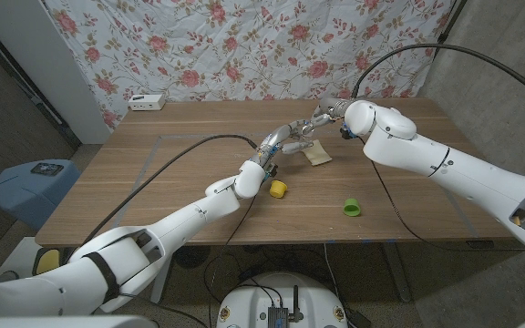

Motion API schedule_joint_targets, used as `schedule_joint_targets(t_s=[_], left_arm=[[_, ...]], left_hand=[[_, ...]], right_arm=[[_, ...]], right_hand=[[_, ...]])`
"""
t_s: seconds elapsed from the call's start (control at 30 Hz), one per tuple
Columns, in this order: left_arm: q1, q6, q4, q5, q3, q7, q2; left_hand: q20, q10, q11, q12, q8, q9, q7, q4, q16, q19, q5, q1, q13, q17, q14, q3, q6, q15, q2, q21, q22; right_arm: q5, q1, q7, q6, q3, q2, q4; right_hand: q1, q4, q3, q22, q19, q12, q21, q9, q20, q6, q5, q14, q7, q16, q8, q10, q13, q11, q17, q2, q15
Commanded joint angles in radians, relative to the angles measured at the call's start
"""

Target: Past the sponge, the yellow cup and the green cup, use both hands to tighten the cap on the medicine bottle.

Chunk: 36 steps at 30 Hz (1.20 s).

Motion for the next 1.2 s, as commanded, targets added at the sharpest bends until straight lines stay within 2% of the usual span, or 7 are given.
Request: schedule_joint_targets(t_s=[0.03, 0.67, 1.03, 1.2], left_arm=[[0.0, -0.009, 0.003, 0.001, -0.001, -0.002, 0.0], [-0.019, -0.023, 0.04, -0.003, 0.003, -0.002, -0.016], [-0.021, -0.026, 0.058, -0.007, 0.007, 0.006, -0.026], [-0.02, -0.015, 0.055, -0.009, 0.005, 0.009, -0.027]], left_hand=[[-0.044, 0.045, -0.041, 0.006, 0.0, 0.003, 0.0, 0.004, 0.004, -0.002, 0.009, 0.001, 0.003, 0.001, 0.002, -0.001, 0.008, -0.081, 0.01, 0.0, 0.002], [-0.045, 0.047, -0.042, 0.007, 0.001, 0.003, -0.002, 0.003, 0.004, -0.001, 0.009, 0.001, 0.003, 0.001, 0.003, 0.0, 0.011, -0.079, 0.01, 0.0, 0.002], [-0.044, 0.047, -0.039, 0.007, 0.0, 0.003, -0.002, 0.003, 0.004, -0.002, 0.009, 0.001, 0.003, 0.001, 0.004, 0.0, 0.01, -0.078, 0.01, 0.0, 0.002], [-0.044, 0.048, -0.041, 0.008, 0.0, 0.003, -0.003, 0.003, 0.004, -0.002, 0.009, 0.0, 0.003, 0.001, 0.004, -0.001, 0.01, -0.078, 0.01, 0.0, 0.002]], right_arm=[[-0.009, 0.001, -0.016, -0.023, -0.014, 0.007, 0.0], [-0.036, 0.005, -0.054, -0.032, -0.033, 0.022, 0.017], [-0.094, 0.027, -0.058, -0.052, -0.075, 0.04, 0.041], [-0.104, 0.03, -0.052, -0.053, -0.079, 0.045, 0.049]], right_hand=[[-0.007, 0.005, -0.005, 0.004, 0.013, 0.005, 0.005, 0.002, 0.0, 0.035, 0.003, 0.014, -0.009, 0.007, 0.009, 0.02, 0.003, -0.003, 0.002, 0.001, -0.006], [-0.046, 0.009, -0.026, 0.004, 0.042, 0.006, 0.008, -0.007, -0.006, 0.141, 0.005, 0.055, 0.008, 0.012, 0.033, 0.074, 0.002, -0.01, 0.002, -0.011, -0.023], [-0.063, 0.008, -0.036, 0.005, 0.06, 0.007, 0.009, -0.011, -0.008, 0.2, 0.006, 0.079, 0.01, 0.014, 0.047, 0.108, 0.002, -0.014, 0.002, -0.021, -0.029], [-0.067, 0.008, -0.039, 0.005, 0.061, 0.004, 0.008, -0.012, -0.009, 0.182, 0.007, 0.082, 0.01, 0.012, 0.036, 0.111, 0.002, -0.014, 0.002, -0.023, -0.032]])
